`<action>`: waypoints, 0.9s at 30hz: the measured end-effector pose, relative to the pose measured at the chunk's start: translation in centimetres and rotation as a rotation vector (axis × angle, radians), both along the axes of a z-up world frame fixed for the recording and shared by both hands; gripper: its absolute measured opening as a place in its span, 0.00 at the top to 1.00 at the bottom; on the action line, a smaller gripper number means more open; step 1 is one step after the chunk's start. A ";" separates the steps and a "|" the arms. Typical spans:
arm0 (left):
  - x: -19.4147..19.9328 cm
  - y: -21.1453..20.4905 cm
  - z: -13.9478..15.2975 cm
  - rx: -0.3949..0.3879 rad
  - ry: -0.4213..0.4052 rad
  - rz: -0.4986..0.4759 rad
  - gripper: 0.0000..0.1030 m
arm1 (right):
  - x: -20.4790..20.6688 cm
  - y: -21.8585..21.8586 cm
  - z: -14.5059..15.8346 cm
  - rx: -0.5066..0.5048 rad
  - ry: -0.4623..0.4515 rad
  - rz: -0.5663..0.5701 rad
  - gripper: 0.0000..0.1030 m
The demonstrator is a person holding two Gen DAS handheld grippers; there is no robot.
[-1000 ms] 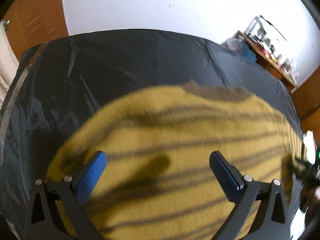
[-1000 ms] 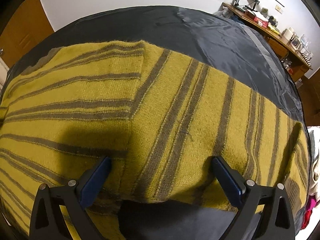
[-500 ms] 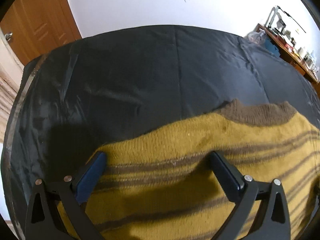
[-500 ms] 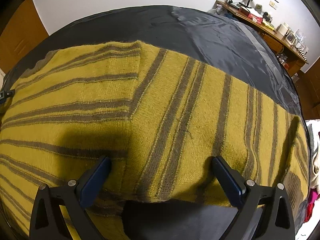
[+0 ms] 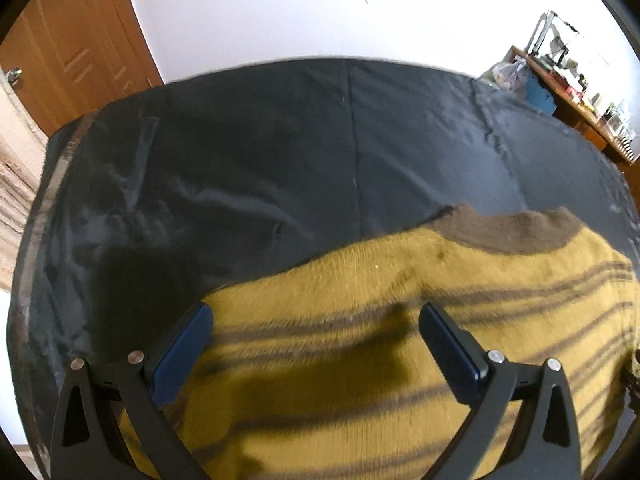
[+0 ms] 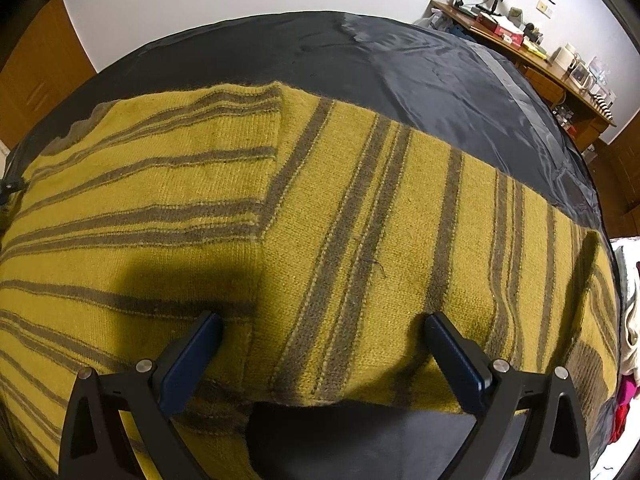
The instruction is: Fold clothes
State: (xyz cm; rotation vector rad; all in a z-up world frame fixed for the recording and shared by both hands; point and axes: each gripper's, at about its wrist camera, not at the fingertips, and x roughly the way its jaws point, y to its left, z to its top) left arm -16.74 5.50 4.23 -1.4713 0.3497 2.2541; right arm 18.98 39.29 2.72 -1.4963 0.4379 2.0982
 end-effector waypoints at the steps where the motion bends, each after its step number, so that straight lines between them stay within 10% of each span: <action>1: 0.4 -0.8 0.8 0.010 0.003 0.000 0.00 | 0.3 -0.1 0.2 0.000 0.001 0.000 0.01; 13: 10.2 -5.4 1.3 -0.033 -0.038 -0.023 0.00 | 1.2 -0.6 0.5 0.012 0.022 0.006 0.01; 27: 11.5 -5.9 1.1 -0.050 -0.012 0.056 0.00 | 1.8 -4.5 3.7 -0.039 0.072 0.088 0.01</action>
